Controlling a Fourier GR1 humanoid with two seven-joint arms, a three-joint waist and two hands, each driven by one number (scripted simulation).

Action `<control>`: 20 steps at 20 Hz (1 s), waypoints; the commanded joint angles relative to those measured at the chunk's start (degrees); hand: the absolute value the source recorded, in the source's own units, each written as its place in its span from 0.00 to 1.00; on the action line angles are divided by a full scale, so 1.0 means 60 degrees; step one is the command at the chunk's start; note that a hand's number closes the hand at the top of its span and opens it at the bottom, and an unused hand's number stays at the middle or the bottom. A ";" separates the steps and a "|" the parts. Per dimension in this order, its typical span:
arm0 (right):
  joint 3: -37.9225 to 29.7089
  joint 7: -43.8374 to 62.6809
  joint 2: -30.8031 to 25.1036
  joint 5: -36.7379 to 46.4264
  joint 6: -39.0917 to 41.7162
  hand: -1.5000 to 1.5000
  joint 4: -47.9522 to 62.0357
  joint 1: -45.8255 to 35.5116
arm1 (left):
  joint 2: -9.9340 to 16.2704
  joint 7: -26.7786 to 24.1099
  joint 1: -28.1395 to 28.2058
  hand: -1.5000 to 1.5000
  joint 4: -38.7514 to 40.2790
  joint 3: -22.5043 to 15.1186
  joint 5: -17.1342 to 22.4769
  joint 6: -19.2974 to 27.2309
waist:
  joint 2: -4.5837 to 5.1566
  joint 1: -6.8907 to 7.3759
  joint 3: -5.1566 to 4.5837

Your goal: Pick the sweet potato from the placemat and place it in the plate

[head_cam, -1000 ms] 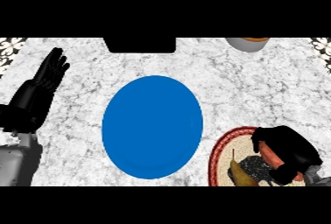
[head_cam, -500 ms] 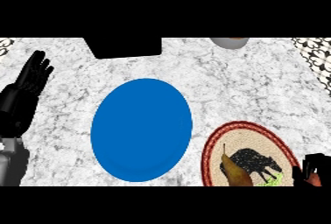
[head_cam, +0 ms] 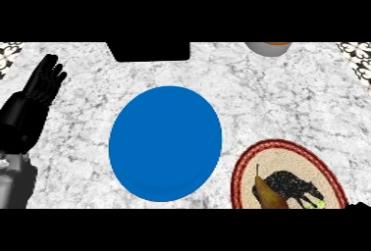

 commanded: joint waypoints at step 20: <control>0.4561 0.5934 0.3259 0.0409 0.0705 1.00 0.2669 -0.8928 | -0.0361 -0.0067 -0.0543 0.50 0.0316 -0.0263 -0.0222 -0.0187 | 0.0131 0.0606 0.0013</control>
